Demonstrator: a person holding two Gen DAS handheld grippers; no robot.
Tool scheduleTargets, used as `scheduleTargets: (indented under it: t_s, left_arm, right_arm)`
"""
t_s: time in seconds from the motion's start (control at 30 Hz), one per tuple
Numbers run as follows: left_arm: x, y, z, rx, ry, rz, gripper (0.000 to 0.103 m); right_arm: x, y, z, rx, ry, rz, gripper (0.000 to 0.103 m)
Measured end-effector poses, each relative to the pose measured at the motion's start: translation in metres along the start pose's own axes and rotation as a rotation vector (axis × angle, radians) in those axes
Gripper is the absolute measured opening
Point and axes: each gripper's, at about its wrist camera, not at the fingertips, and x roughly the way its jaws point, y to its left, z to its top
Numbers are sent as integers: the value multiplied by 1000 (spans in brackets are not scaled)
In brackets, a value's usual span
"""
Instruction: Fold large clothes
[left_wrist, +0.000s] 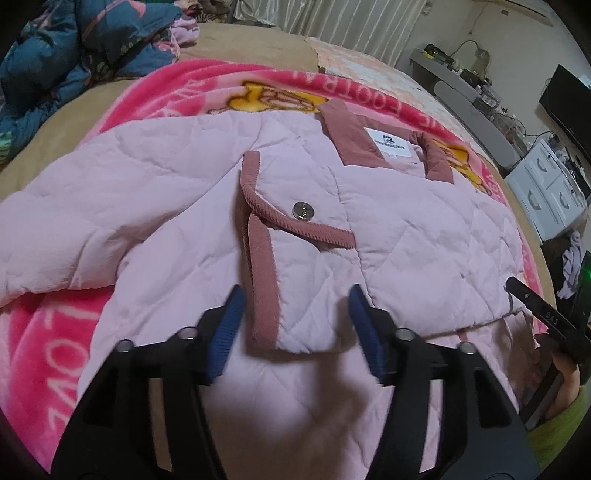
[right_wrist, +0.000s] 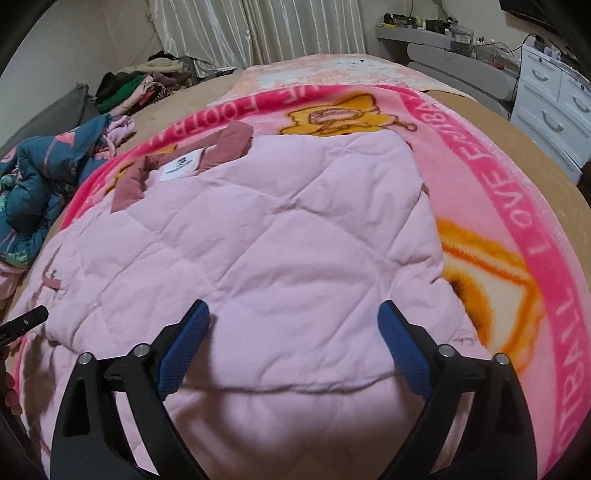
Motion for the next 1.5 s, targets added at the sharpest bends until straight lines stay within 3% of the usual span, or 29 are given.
scheduleTargets:
  t_s: [0.07,0.13,0.23,0.4,0.83,1.5]
  left_arm:
    - [-5,-2,-2,6,-6,2,65]
    - [-10,-4,-4,8,-13,7,83]
    - [-20,-5,-7,0,-24,-13,93]
    - [-36,-9,-9,28,-51,16,94]
    - [-70,11,-15,-16,-108,61,94]
    - [-107,96,-30,-162,-165,162,94]
  right_arm:
    - [-4,5,-3,-17,1,-7,98]
    - [-7,10,-6,-25,-2,-6,98]
    - [-11,13,-10,-23,-8,-5,98]
    - [-18,15,-14,-9,-14,3,98]
    - [-50,42,-15,-12,-72,66,98]
    - [-74,132,-18,-148,-99,152,98]
